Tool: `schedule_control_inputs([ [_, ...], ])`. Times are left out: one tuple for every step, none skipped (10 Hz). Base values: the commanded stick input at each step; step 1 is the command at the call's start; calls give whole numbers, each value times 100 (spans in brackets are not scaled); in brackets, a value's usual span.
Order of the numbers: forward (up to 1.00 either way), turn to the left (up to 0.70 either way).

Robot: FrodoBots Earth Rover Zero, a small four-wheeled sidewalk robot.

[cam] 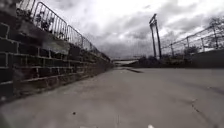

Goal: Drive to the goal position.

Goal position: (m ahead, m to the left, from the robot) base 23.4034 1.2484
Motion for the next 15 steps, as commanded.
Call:
schedule_control_inputs([
  [100, 0],
  [100, 0],
  [100, 0],
  [100, 0],
  [100, 0],
  [100, 0],
  [100, 0],
  [100, 0],
  [100, 0],
  [100, 0],
  [100, 0],
  [100, 0],
  [100, 0],
  [100, 0],
  [100, 0],
])
